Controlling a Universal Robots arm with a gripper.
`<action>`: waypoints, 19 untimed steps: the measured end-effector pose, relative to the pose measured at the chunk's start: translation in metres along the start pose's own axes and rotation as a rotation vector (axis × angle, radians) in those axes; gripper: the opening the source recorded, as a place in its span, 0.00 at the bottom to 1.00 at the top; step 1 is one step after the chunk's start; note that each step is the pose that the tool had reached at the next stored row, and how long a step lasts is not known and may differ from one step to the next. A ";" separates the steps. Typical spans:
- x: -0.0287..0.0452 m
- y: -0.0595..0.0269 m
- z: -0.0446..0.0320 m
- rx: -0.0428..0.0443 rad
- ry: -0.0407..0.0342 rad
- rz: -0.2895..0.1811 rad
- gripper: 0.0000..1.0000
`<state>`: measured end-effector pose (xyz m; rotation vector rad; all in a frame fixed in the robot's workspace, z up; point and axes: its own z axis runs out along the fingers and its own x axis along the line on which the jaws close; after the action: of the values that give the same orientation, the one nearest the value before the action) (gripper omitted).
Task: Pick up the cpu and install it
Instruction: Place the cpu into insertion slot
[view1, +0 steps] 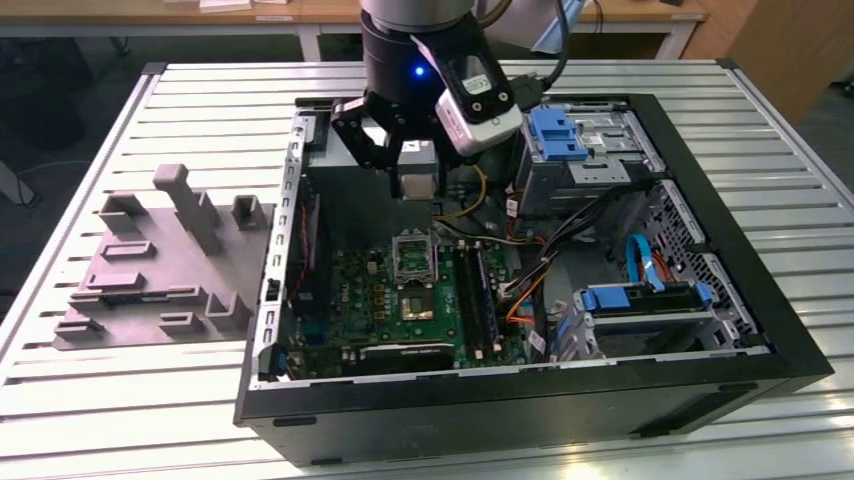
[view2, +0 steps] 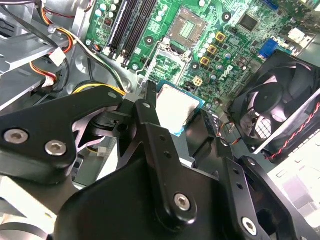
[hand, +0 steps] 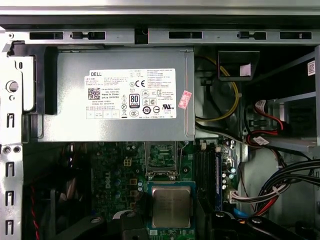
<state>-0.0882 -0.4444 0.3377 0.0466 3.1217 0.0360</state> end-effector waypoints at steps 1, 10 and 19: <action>0.0000 -0.0007 0.0002 0.0000 0.0000 0.000 0.47; 0.0003 -0.0045 0.0046 0.0002 0.0007 0.000 0.47; 0.0004 -0.0081 0.0201 0.0000 0.0026 0.000 0.47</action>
<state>-0.0885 -0.4520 0.3174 0.0466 3.1243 0.0361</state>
